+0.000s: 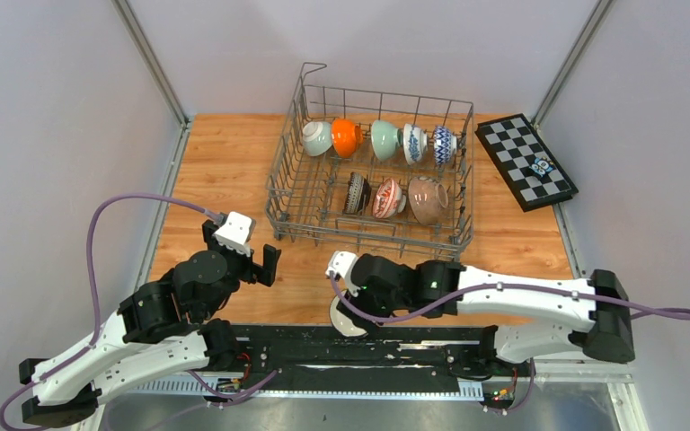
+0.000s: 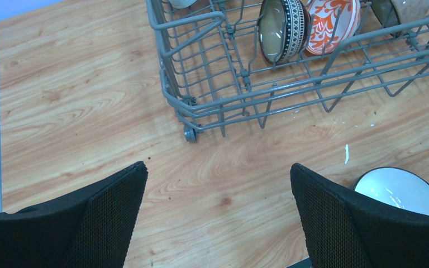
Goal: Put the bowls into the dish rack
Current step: Pick up the bowl from the center of the board.
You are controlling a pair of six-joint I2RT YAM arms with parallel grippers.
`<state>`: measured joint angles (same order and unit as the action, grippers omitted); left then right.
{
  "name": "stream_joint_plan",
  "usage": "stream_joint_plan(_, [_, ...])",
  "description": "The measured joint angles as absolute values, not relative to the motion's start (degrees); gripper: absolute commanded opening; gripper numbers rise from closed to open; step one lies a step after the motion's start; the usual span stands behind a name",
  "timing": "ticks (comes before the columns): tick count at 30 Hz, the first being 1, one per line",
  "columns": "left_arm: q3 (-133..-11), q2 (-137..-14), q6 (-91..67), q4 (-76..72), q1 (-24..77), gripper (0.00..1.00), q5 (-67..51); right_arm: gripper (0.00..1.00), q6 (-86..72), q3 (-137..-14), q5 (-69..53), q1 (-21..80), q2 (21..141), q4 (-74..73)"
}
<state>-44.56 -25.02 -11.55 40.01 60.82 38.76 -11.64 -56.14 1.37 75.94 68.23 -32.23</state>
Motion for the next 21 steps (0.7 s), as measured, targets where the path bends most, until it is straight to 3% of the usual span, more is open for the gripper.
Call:
stream_joint_plan(15, [-44.6,-25.0,-11.6,40.0,60.8,1.00,38.8,0.71,-7.4,-65.2,-0.2,82.2,89.0,-34.9])
stream_joint_plan(21, [-44.6,-25.0,-11.6,40.0,60.8,1.00,38.8,0.66,-6.6,-66.5,-1.1,83.5,92.8,-35.0])
